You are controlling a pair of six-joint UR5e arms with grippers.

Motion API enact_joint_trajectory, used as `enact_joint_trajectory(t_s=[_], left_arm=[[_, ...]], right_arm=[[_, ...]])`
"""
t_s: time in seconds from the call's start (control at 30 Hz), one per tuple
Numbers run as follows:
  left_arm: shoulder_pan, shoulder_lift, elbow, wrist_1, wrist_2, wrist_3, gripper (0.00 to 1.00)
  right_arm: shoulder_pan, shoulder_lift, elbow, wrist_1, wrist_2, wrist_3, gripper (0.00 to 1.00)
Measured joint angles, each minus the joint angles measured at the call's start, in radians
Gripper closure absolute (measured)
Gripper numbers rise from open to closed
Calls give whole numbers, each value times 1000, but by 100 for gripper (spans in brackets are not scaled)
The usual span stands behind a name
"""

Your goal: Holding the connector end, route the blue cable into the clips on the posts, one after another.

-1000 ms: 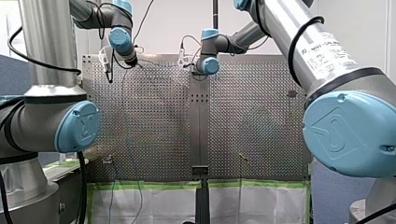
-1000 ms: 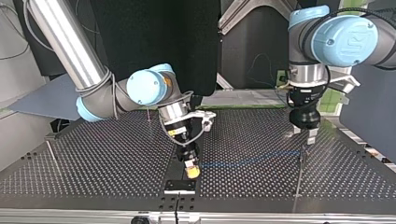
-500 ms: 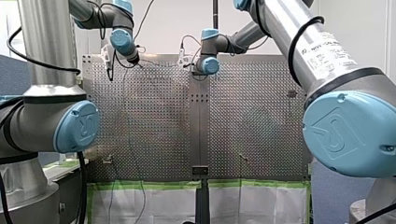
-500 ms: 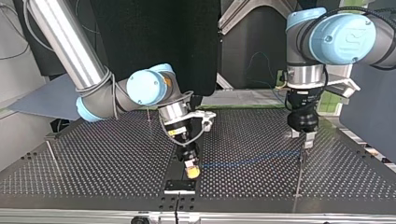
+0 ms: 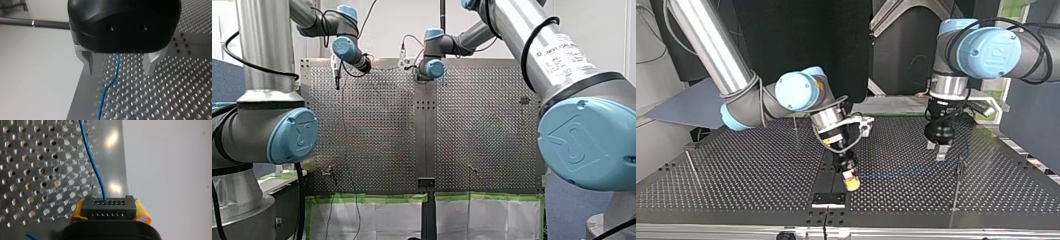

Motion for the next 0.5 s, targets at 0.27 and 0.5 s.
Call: enact_joint_trajectory(t_s=[0.27, 0.5], left_arm=[[-2, -9, 53, 1, 10, -7, 0], [-4, -59, 61, 0, 10, -6, 0]], right_arm=[[9, 0, -8, 0, -16, 10, 100], [11, 0, -9, 1, -16, 13, 100]])
